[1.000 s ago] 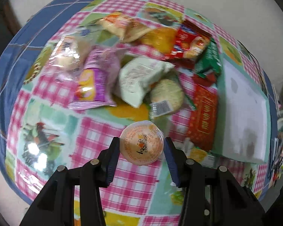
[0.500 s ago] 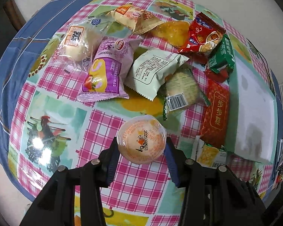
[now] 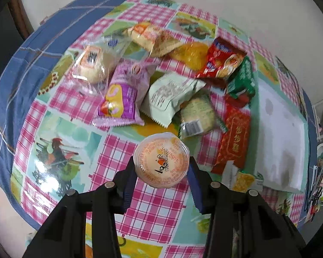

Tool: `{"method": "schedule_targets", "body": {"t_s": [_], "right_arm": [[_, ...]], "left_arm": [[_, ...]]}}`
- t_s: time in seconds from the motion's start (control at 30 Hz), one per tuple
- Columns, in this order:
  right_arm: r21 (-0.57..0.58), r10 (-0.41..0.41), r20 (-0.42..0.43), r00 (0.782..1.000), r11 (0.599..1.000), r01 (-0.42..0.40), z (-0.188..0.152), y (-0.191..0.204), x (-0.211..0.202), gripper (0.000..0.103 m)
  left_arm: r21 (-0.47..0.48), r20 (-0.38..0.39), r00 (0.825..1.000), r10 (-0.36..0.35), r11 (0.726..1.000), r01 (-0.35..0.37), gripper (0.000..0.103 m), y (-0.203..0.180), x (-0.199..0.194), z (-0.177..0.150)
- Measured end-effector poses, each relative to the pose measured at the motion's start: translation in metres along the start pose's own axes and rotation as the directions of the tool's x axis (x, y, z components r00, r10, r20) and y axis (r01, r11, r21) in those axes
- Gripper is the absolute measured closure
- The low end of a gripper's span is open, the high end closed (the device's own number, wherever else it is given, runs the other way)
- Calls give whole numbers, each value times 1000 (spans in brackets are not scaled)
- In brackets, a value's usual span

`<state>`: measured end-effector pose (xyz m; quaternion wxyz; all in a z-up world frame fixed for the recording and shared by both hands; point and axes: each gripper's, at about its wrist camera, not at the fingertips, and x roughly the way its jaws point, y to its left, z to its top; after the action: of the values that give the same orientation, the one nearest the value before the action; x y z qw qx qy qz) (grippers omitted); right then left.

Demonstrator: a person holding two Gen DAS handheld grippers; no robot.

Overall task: Organize snacks
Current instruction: 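Carry the jelly cup and cracker pack into the white tray and release both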

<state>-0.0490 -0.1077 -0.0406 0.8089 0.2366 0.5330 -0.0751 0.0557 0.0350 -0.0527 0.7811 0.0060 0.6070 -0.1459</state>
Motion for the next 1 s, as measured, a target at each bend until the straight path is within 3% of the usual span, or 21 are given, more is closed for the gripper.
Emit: {"method": "schedule_targets", "body": {"t_s": [0.1,0.27,0.7,1.0], "right_arm": [[32,-1,62,998,999,0,8,-9,-13,48],[137,-76,138,988,989,57,32,-43,-26,48],[292,-230,160,960,940,177,90,-131,-24,48],[341,-280,145,949,914,218,119,-177,-4,48]], "left_arm": [[15,33,999,-21,1000,20,57,-7,-11,6],[84,68,995,-69,994,63,56,-44,-21,15],[304,120,986,-112,950,71,56,-152,6,47],[363,117,982,-151,926,99,56,-202,44,71]]}}
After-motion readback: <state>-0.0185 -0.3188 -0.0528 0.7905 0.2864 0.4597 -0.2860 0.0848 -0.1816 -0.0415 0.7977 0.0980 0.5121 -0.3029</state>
